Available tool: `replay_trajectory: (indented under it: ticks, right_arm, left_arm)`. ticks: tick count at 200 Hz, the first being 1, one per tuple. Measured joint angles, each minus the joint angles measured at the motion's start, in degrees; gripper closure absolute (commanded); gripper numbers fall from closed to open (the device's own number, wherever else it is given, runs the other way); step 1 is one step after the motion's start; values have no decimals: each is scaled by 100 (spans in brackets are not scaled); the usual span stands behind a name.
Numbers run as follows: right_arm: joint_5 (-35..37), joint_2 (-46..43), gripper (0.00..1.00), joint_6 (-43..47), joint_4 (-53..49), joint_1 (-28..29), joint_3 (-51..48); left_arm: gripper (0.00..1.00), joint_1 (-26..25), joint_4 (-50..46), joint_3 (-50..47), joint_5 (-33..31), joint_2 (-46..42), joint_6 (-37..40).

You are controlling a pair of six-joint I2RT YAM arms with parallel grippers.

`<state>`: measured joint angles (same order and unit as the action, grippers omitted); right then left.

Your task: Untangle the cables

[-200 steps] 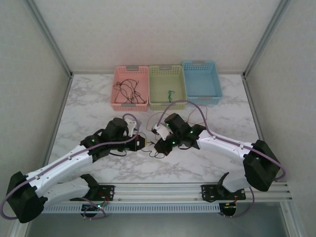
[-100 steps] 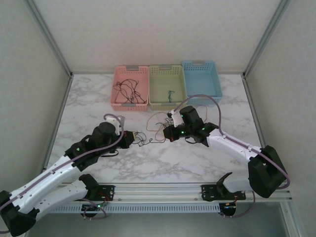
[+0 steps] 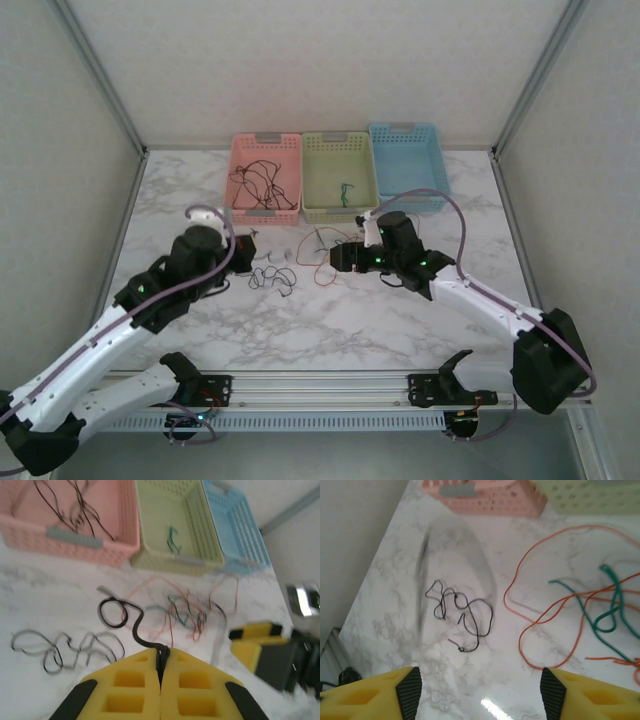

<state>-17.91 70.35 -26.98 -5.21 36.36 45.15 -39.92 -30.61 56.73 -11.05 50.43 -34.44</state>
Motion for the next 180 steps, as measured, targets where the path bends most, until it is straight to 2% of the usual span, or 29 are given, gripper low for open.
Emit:
replay_trajectory:
  ticks: [28, 52, 118, 180]
  right_arm:
    - [391, -756, 29, 122, -13, -26, -103]
    - [608, -1224, 29, 195, -20, -61, -343]
    - [789, -1567, 30, 256, -428, -87, -772]
    - [785, -1812, 30, 424, -686, -87, -798]
  left_arm:
    - [100, 994, 74, 970, 70, 994, 238]
    - [100, 1495, 136, 1843, 184, 1982, 437]
    - [100, 1958, 341, 3733, 199, 4572, 841]
    - [100, 2129, 726, 4238, 297, 6373, 837]
